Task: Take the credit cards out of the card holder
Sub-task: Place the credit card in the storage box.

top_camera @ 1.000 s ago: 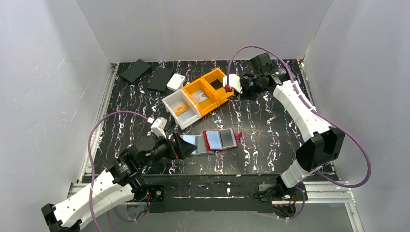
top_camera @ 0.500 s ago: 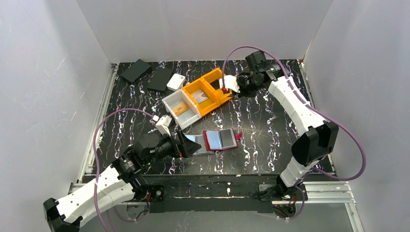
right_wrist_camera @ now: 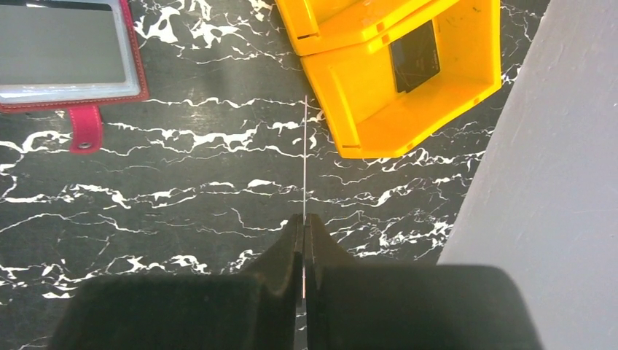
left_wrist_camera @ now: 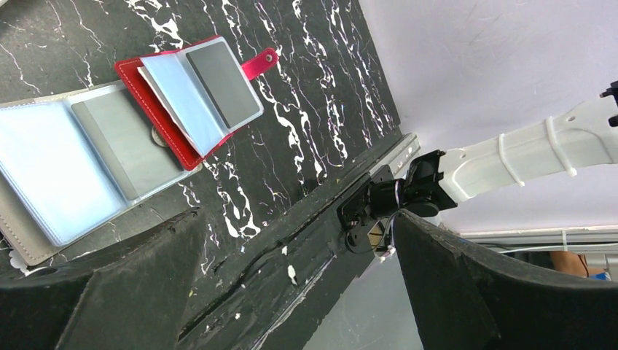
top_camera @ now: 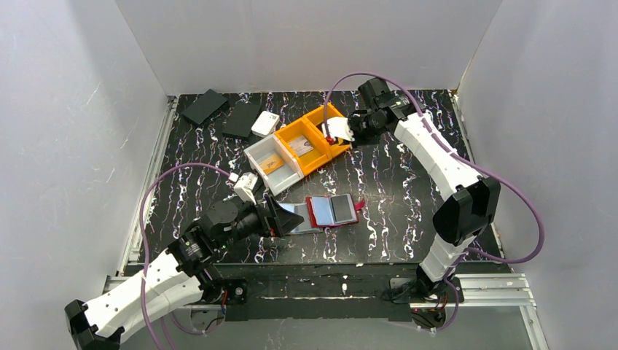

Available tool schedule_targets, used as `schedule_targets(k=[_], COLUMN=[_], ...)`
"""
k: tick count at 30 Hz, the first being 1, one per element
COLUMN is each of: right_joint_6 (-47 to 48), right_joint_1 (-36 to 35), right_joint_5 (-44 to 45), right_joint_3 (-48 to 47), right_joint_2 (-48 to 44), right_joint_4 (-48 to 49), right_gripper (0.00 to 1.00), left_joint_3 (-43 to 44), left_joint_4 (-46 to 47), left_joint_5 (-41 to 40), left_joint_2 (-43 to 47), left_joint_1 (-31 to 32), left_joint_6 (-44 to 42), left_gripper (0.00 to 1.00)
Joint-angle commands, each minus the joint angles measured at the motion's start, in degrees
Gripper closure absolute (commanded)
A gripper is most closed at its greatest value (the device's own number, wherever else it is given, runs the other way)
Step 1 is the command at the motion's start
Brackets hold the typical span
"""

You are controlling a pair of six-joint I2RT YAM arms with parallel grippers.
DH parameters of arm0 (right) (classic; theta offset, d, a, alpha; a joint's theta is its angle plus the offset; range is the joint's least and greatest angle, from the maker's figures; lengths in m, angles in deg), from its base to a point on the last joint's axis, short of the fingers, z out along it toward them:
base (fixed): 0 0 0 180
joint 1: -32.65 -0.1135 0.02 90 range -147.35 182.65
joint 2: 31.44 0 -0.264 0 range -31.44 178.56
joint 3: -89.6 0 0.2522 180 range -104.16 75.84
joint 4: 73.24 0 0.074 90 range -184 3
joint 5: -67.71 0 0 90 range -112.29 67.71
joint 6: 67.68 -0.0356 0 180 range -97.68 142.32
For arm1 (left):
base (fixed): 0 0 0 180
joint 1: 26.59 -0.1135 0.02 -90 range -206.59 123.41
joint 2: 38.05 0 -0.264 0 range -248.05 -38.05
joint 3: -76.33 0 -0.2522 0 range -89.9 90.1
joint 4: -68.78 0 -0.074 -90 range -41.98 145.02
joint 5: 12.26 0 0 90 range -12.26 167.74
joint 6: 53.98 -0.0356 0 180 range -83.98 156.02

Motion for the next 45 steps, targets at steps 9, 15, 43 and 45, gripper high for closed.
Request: schedule_targets(k=[9, 15, 43, 45], right_joint_6=[4.5, 6.9, 7.9, 8.1], right_joint_1=[-2.3, -3.5, -1.7, -1.7], right_joint_5=[7.4, 9.7, 11.2, 10.9], right_joint_3=[-5.5, -7.0, -22.0, -23.4], right_joint_2=[6.0, 9.2, 29.4, 30.6], right_joint_4=[0.9, 2.6, 12.7, 12.2], right_gripper=[0.99, 0.99, 0.99, 0.99], left_joint_3=[3.6, 5.1, 23.0, 23.7], left_joint_4=[-3.1, -5.0, -14.1, -15.2], left_joint_5=[-0.4, -1.6, 5.2, 5.4], left_joint_2=[0.2, -0.4, -26.5, -26.2], left_joint_1=[-0.8, -1.0, -18.4, -18.7], left_joint_6=[-1.3, -1.2, -1.3, -2.4], left_gripper=[0.01, 0.01, 0.01, 0.01])
